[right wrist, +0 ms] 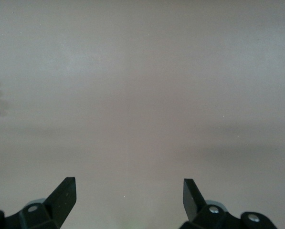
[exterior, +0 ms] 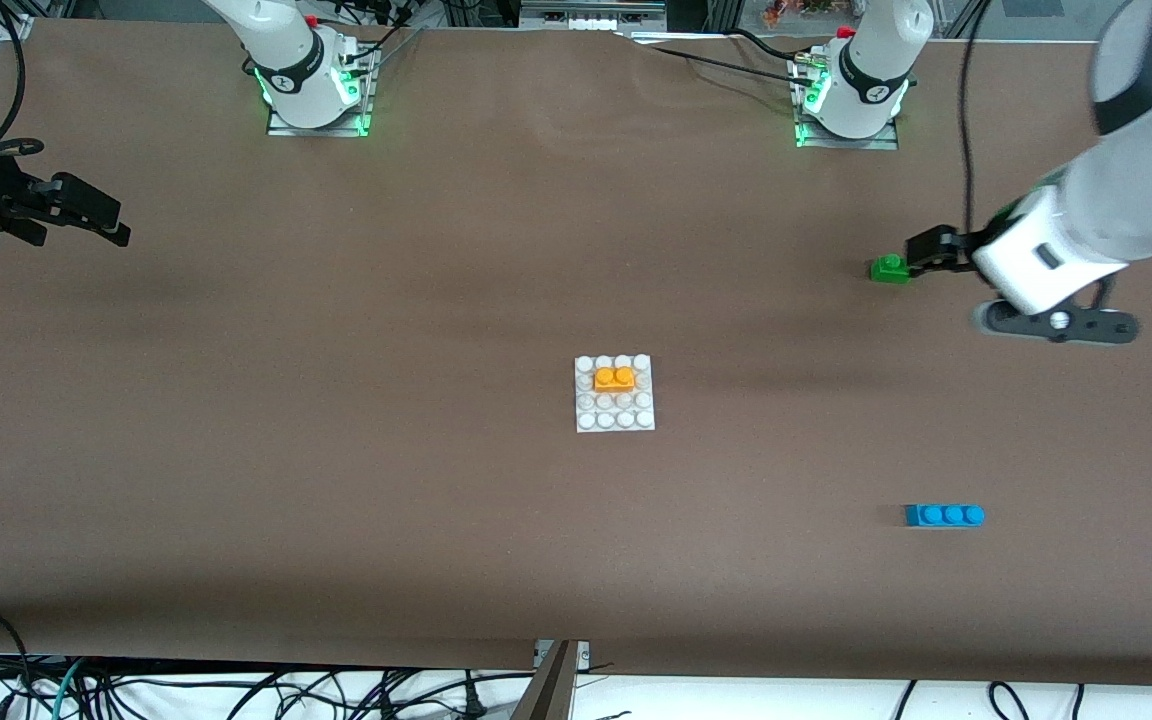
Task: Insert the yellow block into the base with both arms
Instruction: 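Open the left gripper and raise it away from the plate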
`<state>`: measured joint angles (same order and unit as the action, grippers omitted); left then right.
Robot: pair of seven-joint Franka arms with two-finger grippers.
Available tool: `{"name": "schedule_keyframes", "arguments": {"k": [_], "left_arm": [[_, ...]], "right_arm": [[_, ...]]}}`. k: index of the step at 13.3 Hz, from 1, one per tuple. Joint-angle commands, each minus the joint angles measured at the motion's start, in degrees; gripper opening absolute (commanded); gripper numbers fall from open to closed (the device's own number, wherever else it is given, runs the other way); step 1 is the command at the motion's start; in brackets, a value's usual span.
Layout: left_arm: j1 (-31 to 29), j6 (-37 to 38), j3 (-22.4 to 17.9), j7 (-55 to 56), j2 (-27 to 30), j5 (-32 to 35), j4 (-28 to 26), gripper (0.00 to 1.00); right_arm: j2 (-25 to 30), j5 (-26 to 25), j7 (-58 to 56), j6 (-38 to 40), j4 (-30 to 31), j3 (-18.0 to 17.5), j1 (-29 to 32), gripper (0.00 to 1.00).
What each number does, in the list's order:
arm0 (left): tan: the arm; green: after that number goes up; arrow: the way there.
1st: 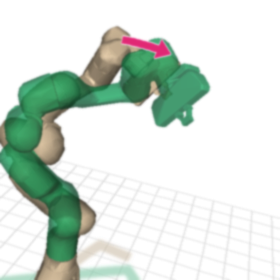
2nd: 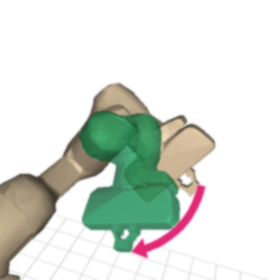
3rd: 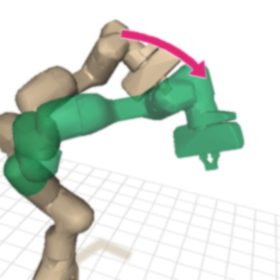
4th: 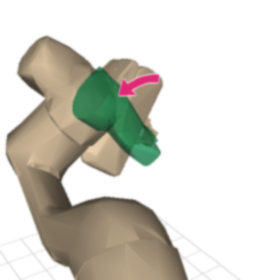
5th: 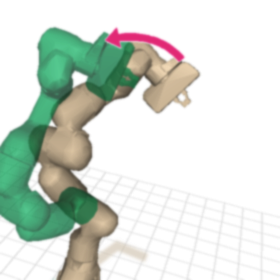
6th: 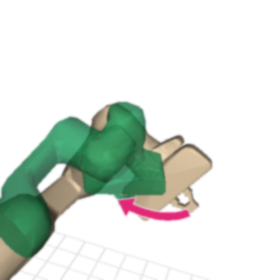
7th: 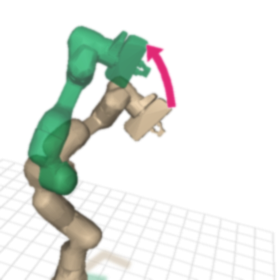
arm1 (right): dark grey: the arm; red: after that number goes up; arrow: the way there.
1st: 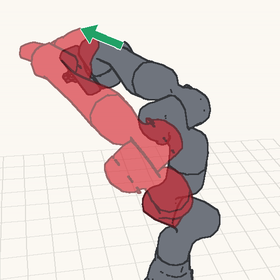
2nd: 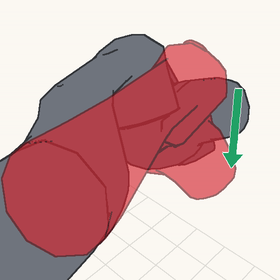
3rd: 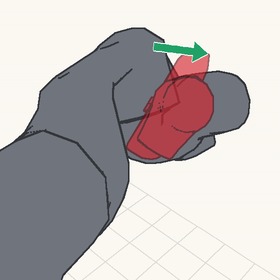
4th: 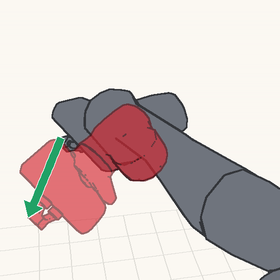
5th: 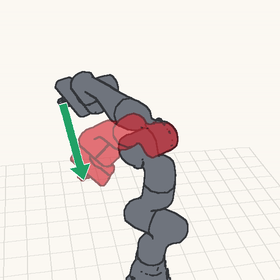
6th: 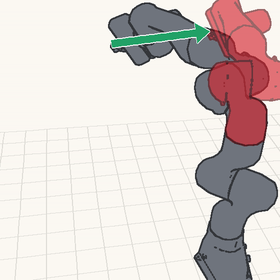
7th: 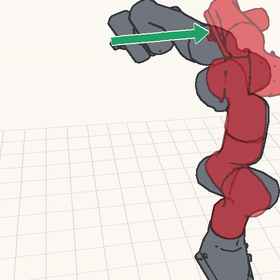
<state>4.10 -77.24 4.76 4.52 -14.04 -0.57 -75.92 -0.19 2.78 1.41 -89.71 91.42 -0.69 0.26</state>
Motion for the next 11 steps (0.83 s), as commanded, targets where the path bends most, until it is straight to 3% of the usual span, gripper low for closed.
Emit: {"name": "schedule_keyframes", "arguments": {"k": [1,3,7,11], "left_arm": [[-2.7,-10.5,1.2,-2.1,8.8,-0.8,-14.8,1.0],[-2.7,-17.8,1.1,-6.7,12.9,-0.6,-21.8,1.0],[0.8,-18.5,-1.7,-7.8,13.3,1.0,-22.3,1.0],[0.5,-18.3,-1.7,-7.4,13.8,1.0,-22.9,1.0]], "right_arm": [[-0.4,0.8,0.2,0.6,-1.3,-0.1,0.3,0.99],[-0.4,0.9,0.2,0.6,-1.3,-0.1,0.2,0.99],[-0.4,0.9,0.0,0.8,-1.3,-0.2,0.0,0.99],[-0.4,0.9,-0.4,1.0,-1.3,-0.2,0.0,0.99]]}}
